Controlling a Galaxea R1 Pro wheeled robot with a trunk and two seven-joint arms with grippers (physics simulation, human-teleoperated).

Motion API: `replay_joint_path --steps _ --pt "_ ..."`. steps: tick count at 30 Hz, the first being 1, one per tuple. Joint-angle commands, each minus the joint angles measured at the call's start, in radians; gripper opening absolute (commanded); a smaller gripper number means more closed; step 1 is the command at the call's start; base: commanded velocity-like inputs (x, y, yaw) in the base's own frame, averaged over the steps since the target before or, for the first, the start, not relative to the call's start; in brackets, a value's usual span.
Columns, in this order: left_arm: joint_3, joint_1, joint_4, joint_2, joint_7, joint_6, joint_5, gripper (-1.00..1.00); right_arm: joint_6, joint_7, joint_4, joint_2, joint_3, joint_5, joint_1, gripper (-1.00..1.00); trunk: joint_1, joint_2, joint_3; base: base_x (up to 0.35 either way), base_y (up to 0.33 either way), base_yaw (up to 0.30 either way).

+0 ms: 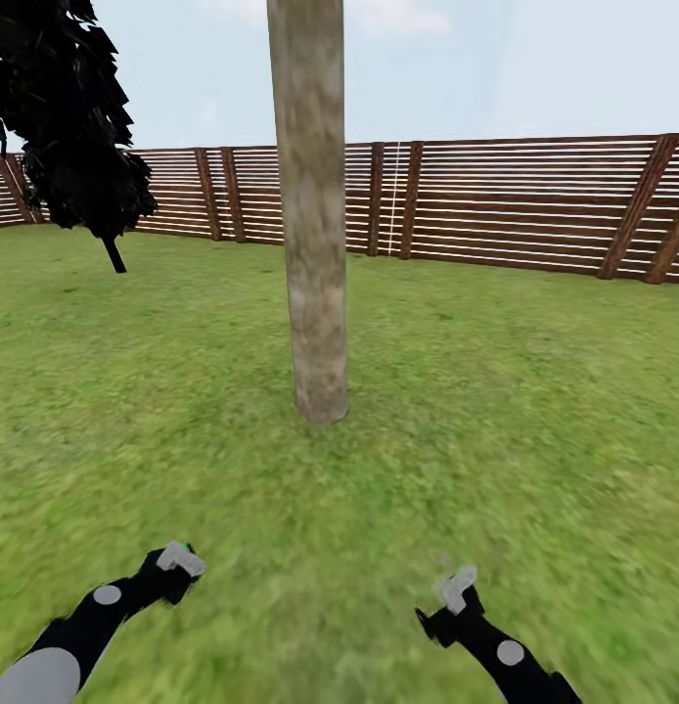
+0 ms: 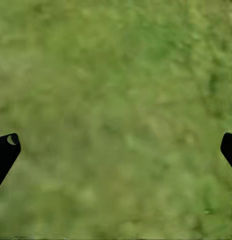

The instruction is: In the garden, pick up the pesticide atomizer on the floor and spray pesticide onto both trees until each tree trunk is fully covered.

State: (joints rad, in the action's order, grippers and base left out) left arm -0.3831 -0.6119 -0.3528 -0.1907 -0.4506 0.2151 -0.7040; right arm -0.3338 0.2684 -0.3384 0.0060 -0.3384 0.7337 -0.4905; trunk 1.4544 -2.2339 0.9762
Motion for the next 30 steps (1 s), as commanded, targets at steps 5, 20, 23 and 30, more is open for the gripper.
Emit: replay_joint_path --steps 5,20,23,30 --pt "-0.026 0.0 0.002 0.073 0.202 -0.213 0.062 -1.0 -0.109 -0.436 0.08 -0.01 -0.082 -0.063 0.03 1.0 0.0 0.0 0.0 0.0 0.0 0.0" --pt "-0.027 -0.001 -0.016 0.135 0.229 -0.415 0.104 -1.0 -0.251 -0.56 0.202 -0.009 -0.098 -0.144 0.089 1.0 0.0 0.0 0.0 0.158 -0.126 0.0" --pt "-0.028 -0.002 -0.017 0.136 0.23 -0.417 0.104 -1.0 -0.251 -0.56 0.204 -0.009 -0.097 -0.145 0.089 1.0 0.0 0.0 0.0 0.198 -0.271 0.0" --pt "-0.025 -0.002 -0.015 0.137 0.23 -0.419 0.104 -1.0 -0.249 -0.562 0.203 -0.009 -0.1 -0.144 0.089 1.0 0.0 0.0 0.0 0.242 -0.253 -0.106"
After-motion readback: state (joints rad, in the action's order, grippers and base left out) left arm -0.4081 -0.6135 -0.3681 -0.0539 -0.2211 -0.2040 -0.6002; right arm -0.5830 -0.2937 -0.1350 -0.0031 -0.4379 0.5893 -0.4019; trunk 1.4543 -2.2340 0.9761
